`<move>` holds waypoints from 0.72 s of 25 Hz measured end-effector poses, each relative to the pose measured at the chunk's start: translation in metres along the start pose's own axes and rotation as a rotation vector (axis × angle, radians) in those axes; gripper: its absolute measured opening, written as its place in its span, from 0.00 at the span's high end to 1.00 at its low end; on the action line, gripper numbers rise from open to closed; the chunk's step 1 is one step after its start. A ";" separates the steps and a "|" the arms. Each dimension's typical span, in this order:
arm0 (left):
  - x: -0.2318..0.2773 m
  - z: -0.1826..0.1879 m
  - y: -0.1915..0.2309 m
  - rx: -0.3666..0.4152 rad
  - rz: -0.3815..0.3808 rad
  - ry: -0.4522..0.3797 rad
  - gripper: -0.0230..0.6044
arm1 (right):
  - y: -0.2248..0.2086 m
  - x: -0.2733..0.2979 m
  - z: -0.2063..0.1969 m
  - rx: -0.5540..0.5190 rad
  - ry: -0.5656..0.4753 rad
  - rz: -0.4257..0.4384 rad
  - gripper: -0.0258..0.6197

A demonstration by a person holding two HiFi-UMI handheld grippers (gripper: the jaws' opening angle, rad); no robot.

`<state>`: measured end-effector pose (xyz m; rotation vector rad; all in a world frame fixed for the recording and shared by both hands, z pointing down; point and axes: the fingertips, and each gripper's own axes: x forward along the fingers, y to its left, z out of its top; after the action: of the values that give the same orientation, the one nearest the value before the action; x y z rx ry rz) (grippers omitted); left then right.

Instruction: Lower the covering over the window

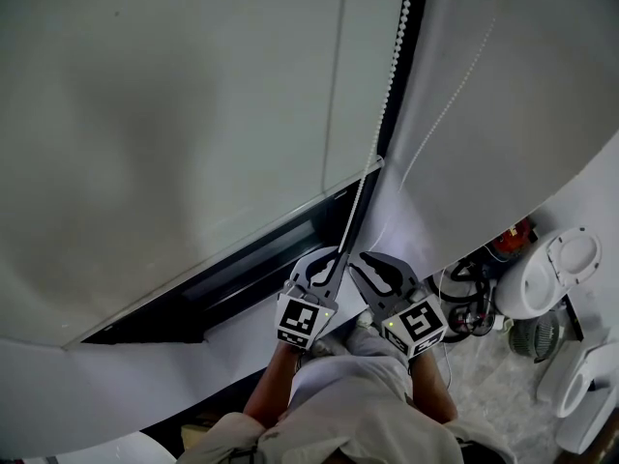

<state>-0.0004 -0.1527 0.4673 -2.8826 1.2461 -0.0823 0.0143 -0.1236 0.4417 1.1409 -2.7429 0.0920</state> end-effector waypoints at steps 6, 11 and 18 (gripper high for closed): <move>0.001 -0.001 -0.004 -0.003 -0.005 0.002 0.93 | -0.007 0.001 0.063 -0.085 -0.119 -0.002 0.81; 0.000 0.000 -0.007 -0.001 -0.009 0.004 0.93 | -0.008 0.008 0.103 -0.130 -0.204 0.009 0.81; 0.000 0.002 -0.010 0.004 -0.009 -0.002 0.93 | -0.006 0.020 0.132 -0.151 -0.282 -0.008 0.93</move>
<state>0.0075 -0.1459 0.4654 -2.8845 1.2309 -0.0825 -0.0125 -0.1584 0.3159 1.2036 -2.9229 -0.2950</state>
